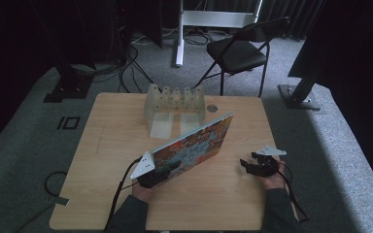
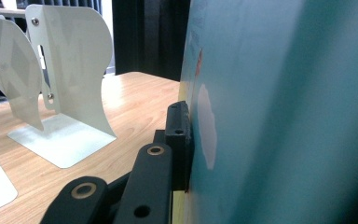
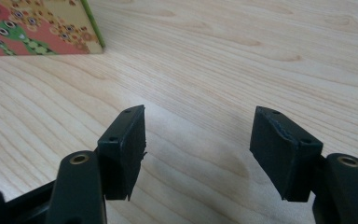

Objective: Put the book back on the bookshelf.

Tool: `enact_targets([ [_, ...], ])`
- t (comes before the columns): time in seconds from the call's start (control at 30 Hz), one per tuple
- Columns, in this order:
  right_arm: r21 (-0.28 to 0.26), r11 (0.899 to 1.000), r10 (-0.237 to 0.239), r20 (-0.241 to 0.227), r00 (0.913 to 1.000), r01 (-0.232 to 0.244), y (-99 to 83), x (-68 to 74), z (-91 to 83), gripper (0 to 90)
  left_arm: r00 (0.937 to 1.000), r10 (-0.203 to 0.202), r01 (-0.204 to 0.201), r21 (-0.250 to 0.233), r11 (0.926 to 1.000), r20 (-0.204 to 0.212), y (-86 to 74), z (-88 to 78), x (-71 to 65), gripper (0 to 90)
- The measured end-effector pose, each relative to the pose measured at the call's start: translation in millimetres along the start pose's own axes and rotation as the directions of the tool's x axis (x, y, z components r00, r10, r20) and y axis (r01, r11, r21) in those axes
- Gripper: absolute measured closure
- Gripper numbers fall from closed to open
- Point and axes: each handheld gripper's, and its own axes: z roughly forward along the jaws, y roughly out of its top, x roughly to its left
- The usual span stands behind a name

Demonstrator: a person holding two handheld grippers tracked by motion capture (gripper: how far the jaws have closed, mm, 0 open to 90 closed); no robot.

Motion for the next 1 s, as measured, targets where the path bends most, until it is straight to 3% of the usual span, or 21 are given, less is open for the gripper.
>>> enact_targets([
  [0.27,0.009,1.0,0.006,0.005,1.0,-0.006,-4.1,-2.4,2.0,35.4,0.9991,0.022,-0.022,0.012,0.9997,-0.036,4.4,-5.0,-3.2,80.9],
  [1.0,0.038,0.999,0.001,0.011,0.9999,-0.001,-6.3,-1.9,5.7,35.1,0.9978,0.046,-0.044,0.04,0.9982,-0.048,12.5,-18.3,-3.3,81.2],
])
